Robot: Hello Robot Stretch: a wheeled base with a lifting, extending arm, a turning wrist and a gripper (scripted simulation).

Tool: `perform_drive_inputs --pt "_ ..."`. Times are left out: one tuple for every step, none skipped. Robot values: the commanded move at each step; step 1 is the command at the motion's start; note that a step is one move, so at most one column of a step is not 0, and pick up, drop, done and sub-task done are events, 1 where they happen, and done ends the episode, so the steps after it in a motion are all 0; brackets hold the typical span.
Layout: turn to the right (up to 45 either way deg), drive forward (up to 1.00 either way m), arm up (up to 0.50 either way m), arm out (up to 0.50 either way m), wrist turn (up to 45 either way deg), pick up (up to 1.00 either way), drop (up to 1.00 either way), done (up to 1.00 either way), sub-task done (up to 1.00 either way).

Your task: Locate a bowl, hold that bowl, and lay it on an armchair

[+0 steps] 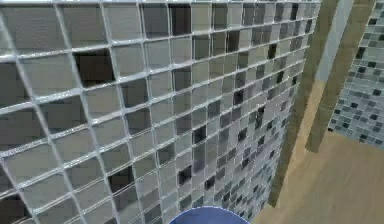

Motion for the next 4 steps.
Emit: perform_drive_inputs --pt "39.0 0.0 0.0 0.0 0.0 0.0 0.0 0.0 0.0" --pt "0.0 0.3 0.0 0.0 0.0 0.0 0.0 0.0 0.0" --pt "6.0 0.0 0.0 0.0 0.0 0.0 0.0 0.0 0.0" --pt "0.0 1.0 0.0 0.0 0.0 0.0 0.0 0.0 0.0"
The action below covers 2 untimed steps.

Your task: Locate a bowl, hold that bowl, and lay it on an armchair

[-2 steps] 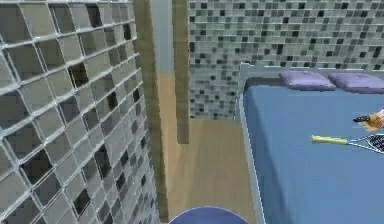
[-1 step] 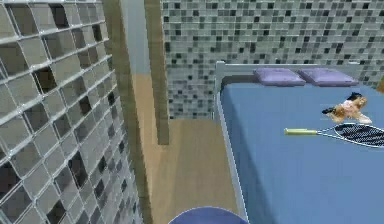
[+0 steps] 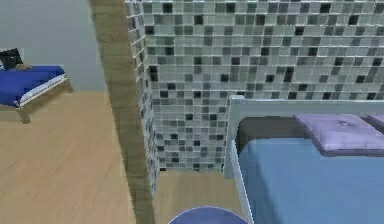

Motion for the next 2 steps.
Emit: perform_drive_inputs --pt "12.0 0.0 0.0 0.0 0.0 0.0 0.0 0.0 0.0" --pt "3.0 0.0 0.0 0.0 0.0 0.0 0.0 0.0 0.0"
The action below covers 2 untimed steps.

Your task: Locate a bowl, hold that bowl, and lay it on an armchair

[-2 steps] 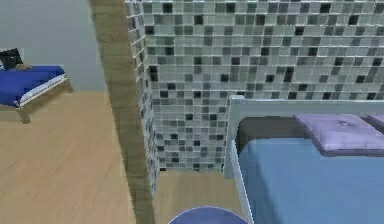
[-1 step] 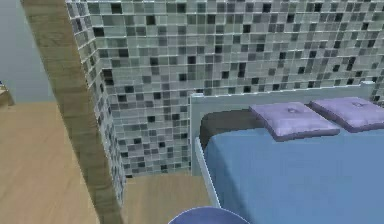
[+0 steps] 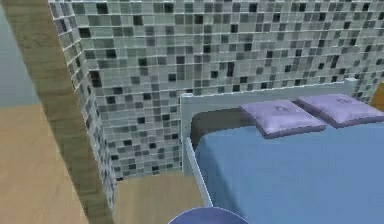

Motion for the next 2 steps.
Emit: perform_drive_inputs --pt "0.0 0.05 0.0 0.0 0.0 0.0 0.0 0.0 0.0" --pt "-45.0 0.0 0.0 0.0 0.0 0.0 0.0 0.0 0.0"
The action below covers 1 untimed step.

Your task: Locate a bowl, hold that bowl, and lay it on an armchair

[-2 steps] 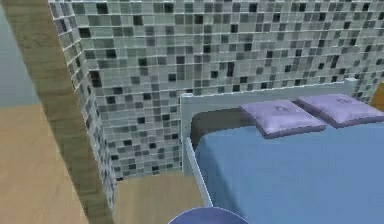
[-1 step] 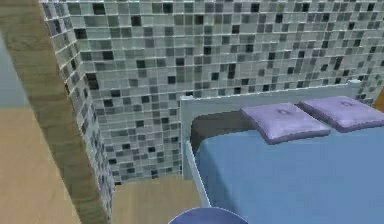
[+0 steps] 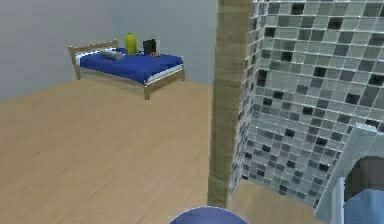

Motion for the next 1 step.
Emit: perform_drive_inputs --pt "-12.0 0.0 0.0 0.0 0.0 0.0 0.0 0.0 0.0"
